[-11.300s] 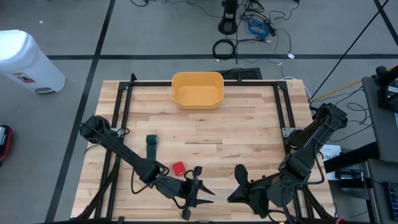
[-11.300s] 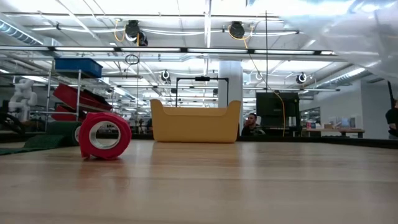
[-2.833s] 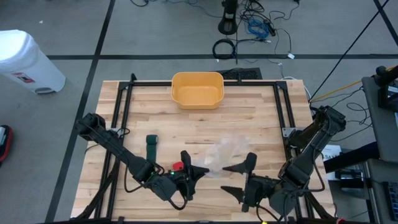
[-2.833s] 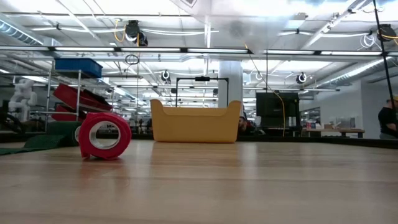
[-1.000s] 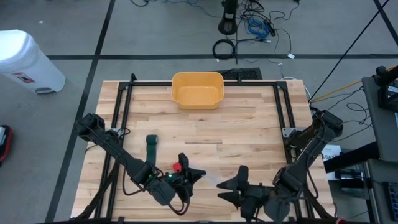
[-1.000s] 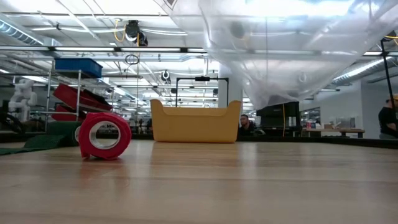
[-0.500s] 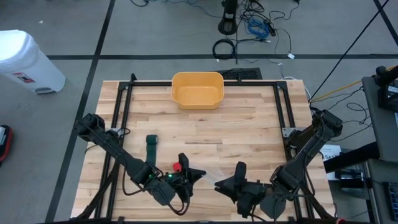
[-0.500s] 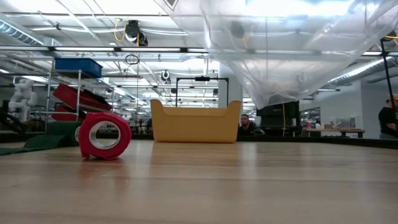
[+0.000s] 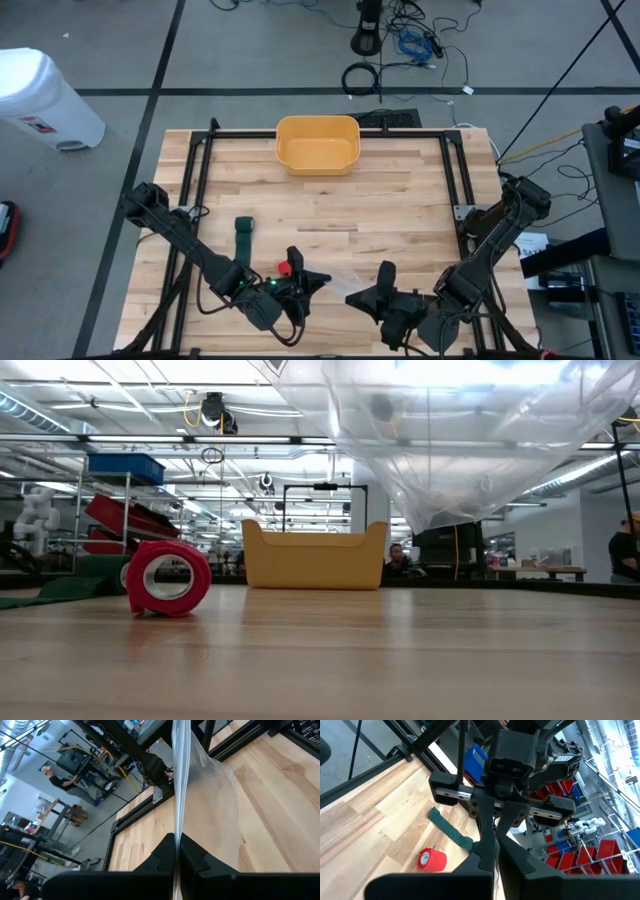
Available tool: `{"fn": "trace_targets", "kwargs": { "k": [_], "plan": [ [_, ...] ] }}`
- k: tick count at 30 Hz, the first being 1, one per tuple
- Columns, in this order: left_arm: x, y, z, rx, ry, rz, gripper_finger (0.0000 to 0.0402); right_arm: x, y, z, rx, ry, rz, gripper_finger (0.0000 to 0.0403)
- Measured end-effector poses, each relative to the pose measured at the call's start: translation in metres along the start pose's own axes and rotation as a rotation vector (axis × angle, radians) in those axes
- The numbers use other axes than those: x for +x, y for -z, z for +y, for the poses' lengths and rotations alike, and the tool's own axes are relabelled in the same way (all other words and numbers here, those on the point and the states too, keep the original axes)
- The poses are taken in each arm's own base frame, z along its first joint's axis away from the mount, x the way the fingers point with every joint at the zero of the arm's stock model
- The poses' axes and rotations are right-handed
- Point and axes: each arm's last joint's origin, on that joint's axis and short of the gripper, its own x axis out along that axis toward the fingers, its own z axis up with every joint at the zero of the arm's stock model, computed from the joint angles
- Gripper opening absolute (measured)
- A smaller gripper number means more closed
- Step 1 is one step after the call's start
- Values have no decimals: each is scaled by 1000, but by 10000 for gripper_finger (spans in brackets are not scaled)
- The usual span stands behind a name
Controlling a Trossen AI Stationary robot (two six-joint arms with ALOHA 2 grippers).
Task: Roll bandage
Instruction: Open the transparent zip bag
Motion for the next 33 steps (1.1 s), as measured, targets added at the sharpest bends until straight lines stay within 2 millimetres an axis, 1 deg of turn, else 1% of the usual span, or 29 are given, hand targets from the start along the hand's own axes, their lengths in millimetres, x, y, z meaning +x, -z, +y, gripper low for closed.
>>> {"fn": "trace_targets", "kwargs": {
  "k": [2,4,11,14,17,20,25,30,33],
  "plan": [
    [-1,-1,-1,-19,3,-3,12,0,0,0,-1,0,0,2],
    [-3,-2,-3,-23,22,-14,24,0,0,0,0,0,-1,2],
    [-22,-14,-15,-58,80,-109,102,-2,-1,1,-5,-5,-5,1],
    [-29,-19,-12,-93,54,-133,123,-2,-1,1,-5,-5,-5,1],
    [-33,-22,-6,-128,41,-145,126,-2,-1,2,-6,-29,-19,0],
    [-34,-22,-5,-156,46,-142,127,-2,-2,3,-10,-68,-44,0],
    [-30,-22,-2,-170,84,-157,127,-1,-1,2,-9,-69,-43,0],
    [-21,-19,1,-211,164,-171,127,-1,-1,2,-8,-73,-46,0],
    [-18,-17,4,-208,165,-162,127,-1,-2,3,-10,-106,-66,0]
  ]
}}
